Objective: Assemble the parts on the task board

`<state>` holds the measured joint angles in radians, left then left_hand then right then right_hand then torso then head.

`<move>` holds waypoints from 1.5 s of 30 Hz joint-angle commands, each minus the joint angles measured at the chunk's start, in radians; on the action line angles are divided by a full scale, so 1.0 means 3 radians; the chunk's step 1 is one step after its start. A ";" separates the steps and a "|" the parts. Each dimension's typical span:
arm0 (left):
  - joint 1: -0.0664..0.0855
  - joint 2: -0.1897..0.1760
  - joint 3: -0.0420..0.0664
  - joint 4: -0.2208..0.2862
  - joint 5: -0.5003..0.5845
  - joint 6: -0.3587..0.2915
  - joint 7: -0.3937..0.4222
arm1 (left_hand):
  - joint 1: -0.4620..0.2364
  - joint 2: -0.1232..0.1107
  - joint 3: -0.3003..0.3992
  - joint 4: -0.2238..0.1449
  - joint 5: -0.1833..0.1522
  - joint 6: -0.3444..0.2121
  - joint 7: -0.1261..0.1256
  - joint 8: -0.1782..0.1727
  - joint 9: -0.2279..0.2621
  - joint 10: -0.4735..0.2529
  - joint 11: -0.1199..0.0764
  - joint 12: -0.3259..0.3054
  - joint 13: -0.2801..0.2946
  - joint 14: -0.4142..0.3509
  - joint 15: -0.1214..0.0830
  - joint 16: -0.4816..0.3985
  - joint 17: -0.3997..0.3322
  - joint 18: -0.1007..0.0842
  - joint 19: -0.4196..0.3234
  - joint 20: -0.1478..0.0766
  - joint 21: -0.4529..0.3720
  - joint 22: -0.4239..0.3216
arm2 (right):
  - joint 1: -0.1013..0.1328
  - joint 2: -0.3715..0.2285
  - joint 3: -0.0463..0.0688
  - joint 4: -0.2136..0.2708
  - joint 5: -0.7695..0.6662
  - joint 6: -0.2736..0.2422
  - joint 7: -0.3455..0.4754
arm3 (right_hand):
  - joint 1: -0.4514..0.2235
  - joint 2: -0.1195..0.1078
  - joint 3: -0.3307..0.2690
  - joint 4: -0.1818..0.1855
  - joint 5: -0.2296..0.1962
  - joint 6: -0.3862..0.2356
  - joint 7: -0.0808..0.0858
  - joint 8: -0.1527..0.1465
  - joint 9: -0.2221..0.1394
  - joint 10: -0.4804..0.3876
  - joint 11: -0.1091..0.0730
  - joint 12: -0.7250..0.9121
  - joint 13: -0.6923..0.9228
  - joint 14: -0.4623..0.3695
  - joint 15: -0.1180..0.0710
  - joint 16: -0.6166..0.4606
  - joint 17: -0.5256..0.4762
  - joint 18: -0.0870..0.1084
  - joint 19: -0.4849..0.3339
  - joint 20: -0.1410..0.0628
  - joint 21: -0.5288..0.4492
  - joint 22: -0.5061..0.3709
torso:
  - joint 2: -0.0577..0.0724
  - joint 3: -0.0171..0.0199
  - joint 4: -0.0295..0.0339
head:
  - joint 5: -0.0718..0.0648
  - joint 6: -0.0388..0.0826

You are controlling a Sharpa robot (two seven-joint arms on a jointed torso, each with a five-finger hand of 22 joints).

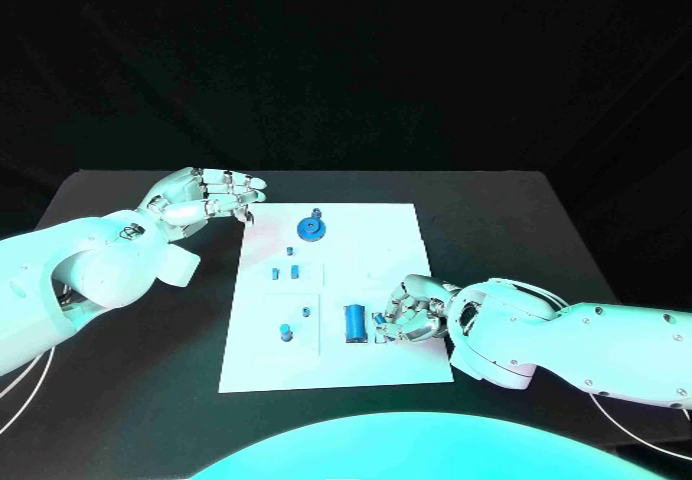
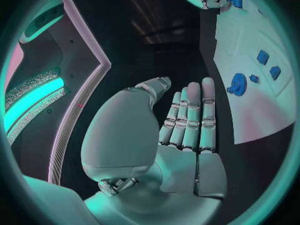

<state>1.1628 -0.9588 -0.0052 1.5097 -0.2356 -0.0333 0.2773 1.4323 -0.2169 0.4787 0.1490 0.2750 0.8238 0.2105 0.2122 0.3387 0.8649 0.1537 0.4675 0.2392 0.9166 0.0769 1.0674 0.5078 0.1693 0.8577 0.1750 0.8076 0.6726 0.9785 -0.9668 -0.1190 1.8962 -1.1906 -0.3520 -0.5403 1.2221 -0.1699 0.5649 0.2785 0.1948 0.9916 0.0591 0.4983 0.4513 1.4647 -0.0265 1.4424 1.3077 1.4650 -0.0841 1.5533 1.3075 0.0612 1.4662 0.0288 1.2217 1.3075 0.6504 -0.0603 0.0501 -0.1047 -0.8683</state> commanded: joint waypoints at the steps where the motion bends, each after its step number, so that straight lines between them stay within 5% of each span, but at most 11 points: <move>1: 0.0001 0.0003 0.0001 0.0006 -0.0011 0.0066 0.0016 | 0.0023 0.0018 0.0020 -0.0004 -0.0001 -0.0020 0.0013 0.0012 -0.0004 -0.0026 -0.0005 0.0018 -0.0006 -0.0004 0.0015 0.0002 0.0005 0.0049 0.0022 0.0001 -0.0017 -0.0004 | -0.0008 0.0004 -0.0002 0.0002 0.0031 0.0043 0.0033 | -0.0059 0.0009 -0.0001 0.0004 0.0009 0.0081 -0.0052 0.0160 0.0198 0.0169 -0.0006 0.0018 0.0585 0.0333 -0.0011 0.0013 0.0784 -0.0018 0.0116 -0.0020 0.0020 0.0631 | -0.0001 0.0000 0.0002 | -0.0002 -0.0008; 9: 0.0001 -0.0003 0.0001 0.0005 -0.0003 0.0077 0.0000 | 0.0020 0.0020 0.0018 0.0001 -0.0001 -0.0021 0.0014 0.0012 -0.0004 -0.0028 -0.0004 0.0018 -0.0006 -0.0004 0.0017 0.0002 0.0006 0.0049 0.0023 0.0001 -0.0019 -0.0006 | -0.0008 -0.0001 -0.0002 -0.0001 0.0033 0.0069 0.0034 | -0.0344 -0.0052 -0.0189 0.0027 -0.0010 0.0101 -0.0045 0.0167 0.0186 0.0171 0.0001 0.0020 0.0593 0.0333 -0.0006 0.0012 0.0782 -0.0018 0.0112 -0.0017 0.0011 0.0629 | -0.0002 -0.0001 0.0003 | -0.0002 -0.0010; 18: 0.0001 -0.0006 0.0000 0.0005 -0.0002 0.0082 -0.0006 | 0.0016 0.0021 0.0017 0.0005 -0.0001 -0.0022 0.0015 0.0012 -0.0004 -0.0029 -0.0003 0.0019 -0.0007 -0.0005 0.0017 0.0001 0.0006 0.0048 0.0024 0.0002 -0.0021 -0.0007 | -0.0008 -0.0004 -0.0002 0.0009 0.0047 0.0035 0.0044 | -0.0626 -0.0021 -0.0455 0.0043 -0.0012 0.0119 -0.0044 0.0154 0.0157 0.0174 0.0002 0.0022 0.0600 0.0334 -0.0004 0.0015 0.0788 -0.0018 0.0114 -0.0018 0.0022 0.0631 | -0.0001 -0.0001 0.0003 | 0.0007 -0.0003; 45: 0.0000 -0.0007 -0.0002 -0.0008 -0.0002 0.0079 -0.0015 | 0.0014 0.0030 0.0020 0.0012 0.0003 -0.0024 0.0015 0.0012 -0.0005 -0.0031 -0.0003 0.0020 -0.0009 -0.0005 0.0018 0.0000 0.0007 0.0048 0.0025 0.0002 -0.0024 -0.0010 | -0.0008 -0.0118 -0.0001 0.0111 0.0097 0.0037 0.0169 | -0.0560 -0.0102 -0.0620 0.0021 -0.0009 0.0115 -0.0048 0.0149 0.0142 0.0173 0.0000 0.0020 0.0603 0.0334 -0.0008 0.0015 0.0787 -0.0017 0.0110 -0.0021 0.0012 0.0628 | 0.0001 0.0002 0.0001 | 0.0011 0.0000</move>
<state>1.1628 -0.9617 -0.0059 1.5070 -0.2354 -0.0264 0.2687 1.4323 -0.2169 0.4817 0.1520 0.2750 0.8238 0.2105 0.2122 0.3388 0.8650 0.1537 0.4675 0.2373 0.9166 0.0769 1.0674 0.5084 0.1694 0.8576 0.1750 0.8037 0.6710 0.9771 -1.0001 -0.1193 1.9253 -1.1681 -0.3547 -0.5156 1.0503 -0.1948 0.3819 0.2864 0.1974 1.0263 0.0422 0.5496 0.4952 1.4648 -0.0266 1.4459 1.3074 1.4649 -0.0841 1.5532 1.3076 0.0612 1.4662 0.0289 1.2255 1.3073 0.6505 -0.0603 0.0505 -0.1019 -0.8683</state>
